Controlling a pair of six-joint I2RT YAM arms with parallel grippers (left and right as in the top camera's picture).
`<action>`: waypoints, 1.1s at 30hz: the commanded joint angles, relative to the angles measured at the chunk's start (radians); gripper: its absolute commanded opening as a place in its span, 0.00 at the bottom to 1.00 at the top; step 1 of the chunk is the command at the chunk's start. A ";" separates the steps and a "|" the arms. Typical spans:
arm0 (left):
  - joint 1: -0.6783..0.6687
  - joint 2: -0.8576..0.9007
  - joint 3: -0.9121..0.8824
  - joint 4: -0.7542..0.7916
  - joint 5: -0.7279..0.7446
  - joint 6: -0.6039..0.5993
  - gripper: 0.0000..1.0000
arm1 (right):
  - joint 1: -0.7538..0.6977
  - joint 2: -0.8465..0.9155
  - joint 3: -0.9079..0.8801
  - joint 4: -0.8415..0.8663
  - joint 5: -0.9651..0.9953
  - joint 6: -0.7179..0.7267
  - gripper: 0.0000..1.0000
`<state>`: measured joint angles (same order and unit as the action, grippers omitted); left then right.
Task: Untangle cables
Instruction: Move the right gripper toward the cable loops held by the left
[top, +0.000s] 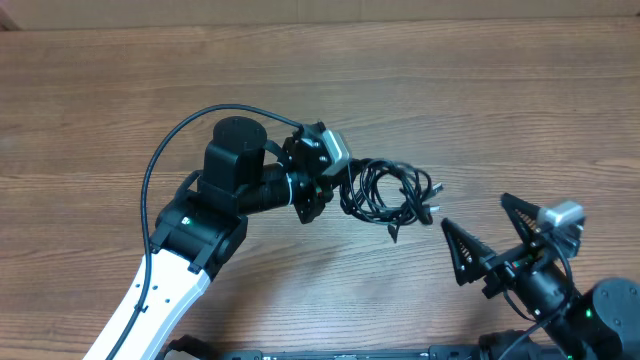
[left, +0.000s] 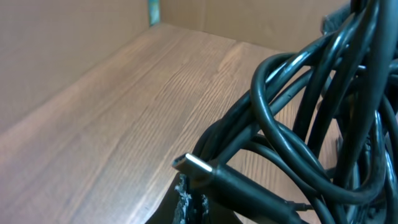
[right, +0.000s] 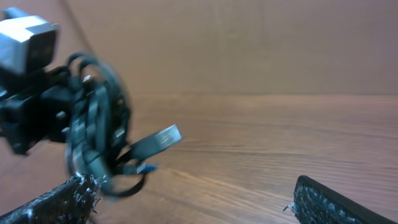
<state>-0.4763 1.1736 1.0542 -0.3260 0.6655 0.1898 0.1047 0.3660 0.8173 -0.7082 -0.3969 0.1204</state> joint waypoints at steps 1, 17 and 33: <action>-0.003 -0.024 0.004 0.013 -0.046 -0.181 0.04 | -0.004 0.006 0.029 0.005 -0.099 -0.024 1.00; -0.032 -0.024 0.004 0.024 -0.043 -0.251 0.04 | -0.004 0.006 0.029 0.003 -0.128 -0.024 0.95; -0.038 -0.024 0.004 0.003 0.056 -0.249 0.04 | -0.004 0.006 0.027 -0.039 -0.191 -0.182 0.93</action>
<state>-0.5110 1.1736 1.0542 -0.3229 0.6556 -0.0444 0.1047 0.3740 0.8188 -0.7471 -0.4938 0.0441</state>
